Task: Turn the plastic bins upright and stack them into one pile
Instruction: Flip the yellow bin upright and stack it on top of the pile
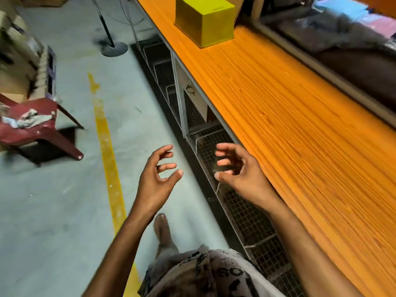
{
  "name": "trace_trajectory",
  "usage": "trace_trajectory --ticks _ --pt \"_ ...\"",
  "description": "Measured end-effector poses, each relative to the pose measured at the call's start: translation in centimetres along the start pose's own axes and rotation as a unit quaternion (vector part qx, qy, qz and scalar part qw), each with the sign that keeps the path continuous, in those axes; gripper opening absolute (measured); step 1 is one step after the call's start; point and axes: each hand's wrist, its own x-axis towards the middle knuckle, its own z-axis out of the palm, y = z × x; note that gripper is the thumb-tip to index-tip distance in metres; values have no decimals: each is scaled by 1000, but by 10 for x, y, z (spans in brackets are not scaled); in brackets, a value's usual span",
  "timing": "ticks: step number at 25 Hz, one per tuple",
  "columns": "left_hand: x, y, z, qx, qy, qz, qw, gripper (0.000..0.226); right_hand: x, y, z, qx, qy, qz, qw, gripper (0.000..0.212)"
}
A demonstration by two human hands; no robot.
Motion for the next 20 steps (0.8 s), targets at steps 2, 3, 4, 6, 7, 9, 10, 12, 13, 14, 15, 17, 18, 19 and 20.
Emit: trace_trajectory --ticks 2,3,4,6,7,9,10,12,13,14,15,17,18,19,20 --pt "41 -4 -20 5 -2 3 1000 61 41 -3 20 3 9 -1 1000 67" --pt "62 -6 -32 7 -5 2 1000 61 63 -5 32 7 15 -2 1000 67" --pt "87 -7 -47 6 -10 0 1000 61 87 -9 46 12 21 0 1000 68" --pt "132 -6 -75 -9 -20 -4 1000 61 130 -18 74 28 26 -3 999 70" --pt "156 -4 -89 -18 -29 -7 999 62 152 -23 87 38 27 -5 999 72" --pt "201 4 -115 -39 -52 -11 998 63 194 -37 111 54 39 -6 998 74" --pt "224 8 -127 -49 -62 -10 997 64 214 -45 121 62 48 -7 997 74" --pt "268 16 -142 -73 -79 -20 994 64 247 -58 133 77 62 -6 995 75" --pt "292 18 -147 -85 -86 -23 992 64 266 -63 136 85 73 -4 994 75" --pt "315 21 -150 -93 -94 -22 991 63 283 -66 136 90 82 -5 993 75" --pt "330 24 -149 -97 -100 -23 990 62 294 -68 135 88 85 -7 993 75" --pt "375 27 -144 -103 -121 -24 987 61 329 -71 128 74 107 -8 991 74" --pt "398 28 -140 -106 -132 -25 985 61 347 -71 122 67 125 -9 990 73" --pt "426 29 -135 -105 -144 -23 984 61 368 -71 115 65 144 -10 987 72" --pt "450 30 -130 -102 -154 -18 983 61 387 -70 108 65 158 -11 985 71"
